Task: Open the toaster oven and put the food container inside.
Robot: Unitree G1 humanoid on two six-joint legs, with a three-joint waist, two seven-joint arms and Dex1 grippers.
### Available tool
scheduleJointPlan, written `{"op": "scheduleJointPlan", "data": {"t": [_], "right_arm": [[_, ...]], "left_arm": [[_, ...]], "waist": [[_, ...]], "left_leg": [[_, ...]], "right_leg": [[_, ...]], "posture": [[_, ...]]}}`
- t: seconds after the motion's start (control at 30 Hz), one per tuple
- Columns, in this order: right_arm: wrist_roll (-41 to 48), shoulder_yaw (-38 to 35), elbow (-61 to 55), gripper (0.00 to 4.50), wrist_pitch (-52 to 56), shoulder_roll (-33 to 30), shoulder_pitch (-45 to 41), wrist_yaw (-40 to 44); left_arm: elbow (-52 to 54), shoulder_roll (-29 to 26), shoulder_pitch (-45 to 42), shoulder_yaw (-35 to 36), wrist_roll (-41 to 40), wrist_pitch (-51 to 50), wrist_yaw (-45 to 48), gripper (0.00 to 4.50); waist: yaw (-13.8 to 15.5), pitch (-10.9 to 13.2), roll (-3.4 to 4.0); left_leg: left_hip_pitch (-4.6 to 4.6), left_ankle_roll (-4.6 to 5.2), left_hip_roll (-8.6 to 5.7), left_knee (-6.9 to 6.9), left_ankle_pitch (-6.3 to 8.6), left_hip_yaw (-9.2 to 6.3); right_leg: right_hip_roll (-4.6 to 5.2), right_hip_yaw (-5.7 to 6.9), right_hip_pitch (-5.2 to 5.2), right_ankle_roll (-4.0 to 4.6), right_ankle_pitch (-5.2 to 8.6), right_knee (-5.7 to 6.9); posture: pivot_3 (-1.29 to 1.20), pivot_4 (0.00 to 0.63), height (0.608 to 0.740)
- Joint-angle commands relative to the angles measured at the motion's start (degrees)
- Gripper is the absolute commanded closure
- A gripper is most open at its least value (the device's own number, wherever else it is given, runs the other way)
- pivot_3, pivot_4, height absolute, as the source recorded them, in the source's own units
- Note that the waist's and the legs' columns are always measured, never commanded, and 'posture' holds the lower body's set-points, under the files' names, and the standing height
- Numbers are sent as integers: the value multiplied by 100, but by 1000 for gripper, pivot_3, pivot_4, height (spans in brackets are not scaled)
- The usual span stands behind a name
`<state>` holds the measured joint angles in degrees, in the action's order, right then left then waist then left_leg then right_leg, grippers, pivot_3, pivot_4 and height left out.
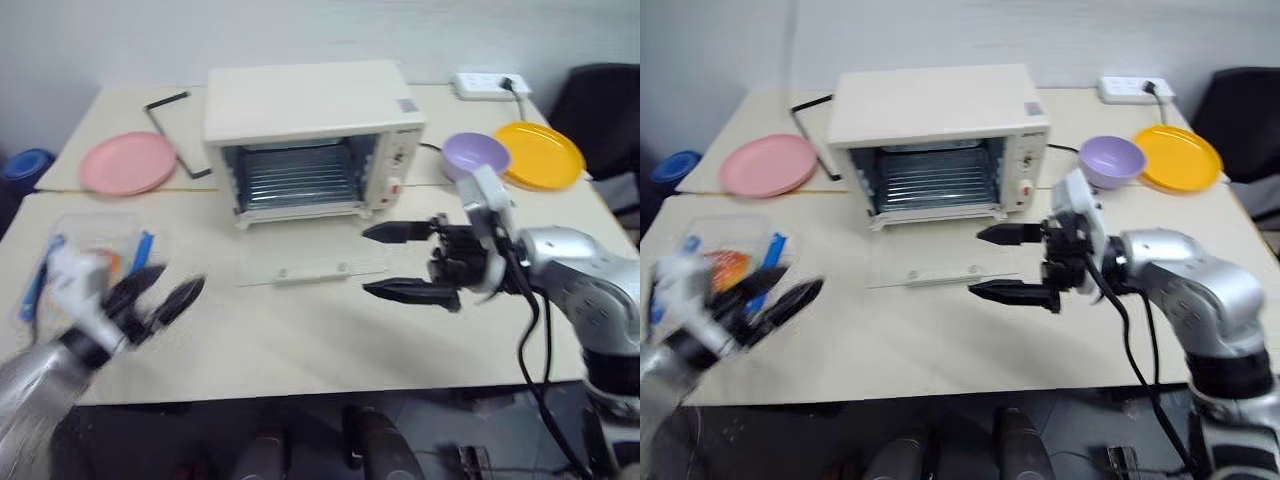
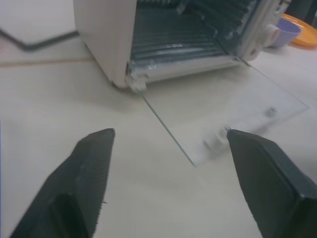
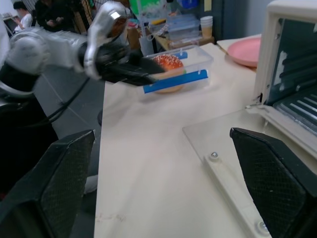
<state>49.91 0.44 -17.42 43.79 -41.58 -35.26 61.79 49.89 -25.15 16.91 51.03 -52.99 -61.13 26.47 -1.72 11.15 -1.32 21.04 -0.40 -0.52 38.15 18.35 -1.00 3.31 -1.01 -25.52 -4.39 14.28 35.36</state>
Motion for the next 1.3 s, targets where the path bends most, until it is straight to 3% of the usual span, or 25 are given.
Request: {"op": "scheduleJointPlan", "data": {"t": [0.03,0.2,0.37,0.5,0.7,0.9,1.3], "right_arm": [[-274,299,381,0,-305,204,-363,490],[-583,619,896,0,-532,526,-706,944],[-708,655,1041,0,-551,683,-825,1154],[-743,622,1044,0,-521,698,-838,1175],[-662,438,693,0,-372,600,-614,965],[-533,186,246,0,-152,502,-280,649],[-482,-94,-95,0,-118,471,120,216]], "left_arm": [[341,231,924,1250,-1304,507,-433,14],[-118,721,2353,2101,-2789,1256,-1456,14],[-484,696,2838,1795,-3480,1765,-2871,14],[-988,413,2634,1399,-4052,2165,-4239,14],[-1589,2,1475,318,-4661,2885,-6463,14],[-1961,-642,672,-234,-4790,3050,-7033,14],[-2406,-1313,-294,-941,-5453,3226,-8628,14]], "waist": [[37,-1,-1],[159,-5,-2],[162,-6,-3],[157,-7,-4],[185,-14,-14],[167,-25,-32],[182,-24,-31]], "left_leg": [[1,-1,0,2,-1,-7],[-8,-7,2,5,-4,-17],[-6,-7,1,4,-4,-18],[-6,-7,3,1,-2,-17],[-7,-9,4,2,-2,-19],[-4,-16,4,-2,2,-19],[-8,-21,10,-6,2,-14]], "right_leg": [[0,7,0,4,2,-3],[0,29,12,27,5,-2],[1,31,13,27,5,-9],[-3,30,11,27,5,-8],[-1,31,12,27,4,-4],[-2,32,9,27,3,-6],[-9,27,7,28,3,-5]], "posture": [[0,150,740],[0,150,740],[0,150,740],[0,150,740],[0,150,740],[0,150,740],[0,150,740]]}}
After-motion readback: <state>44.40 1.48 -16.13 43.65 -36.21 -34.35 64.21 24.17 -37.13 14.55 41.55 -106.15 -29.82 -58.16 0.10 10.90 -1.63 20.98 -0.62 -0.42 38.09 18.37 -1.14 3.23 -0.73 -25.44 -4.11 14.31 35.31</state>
